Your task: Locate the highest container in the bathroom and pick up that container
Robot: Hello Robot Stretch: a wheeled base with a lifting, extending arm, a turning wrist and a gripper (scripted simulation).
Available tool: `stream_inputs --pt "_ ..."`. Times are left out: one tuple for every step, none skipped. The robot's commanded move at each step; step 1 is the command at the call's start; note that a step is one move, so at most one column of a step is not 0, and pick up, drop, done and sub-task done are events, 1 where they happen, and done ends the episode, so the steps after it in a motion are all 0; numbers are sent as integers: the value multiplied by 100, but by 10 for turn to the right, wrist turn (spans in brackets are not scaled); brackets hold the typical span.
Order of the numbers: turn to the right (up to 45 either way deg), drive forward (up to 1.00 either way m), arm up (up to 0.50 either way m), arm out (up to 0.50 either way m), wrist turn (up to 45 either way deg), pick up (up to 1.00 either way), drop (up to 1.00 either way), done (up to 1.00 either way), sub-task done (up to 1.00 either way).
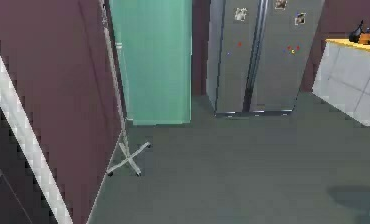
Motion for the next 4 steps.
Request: stream_inputs --pt "180 0 0 0 0 0 0 0 0" --pt "0 30 0 0 0 0 0 0 0" --pt "210 0 0 0 0 0 0 0 0" --pt "0 100 0 0 0 0 0 0 0"
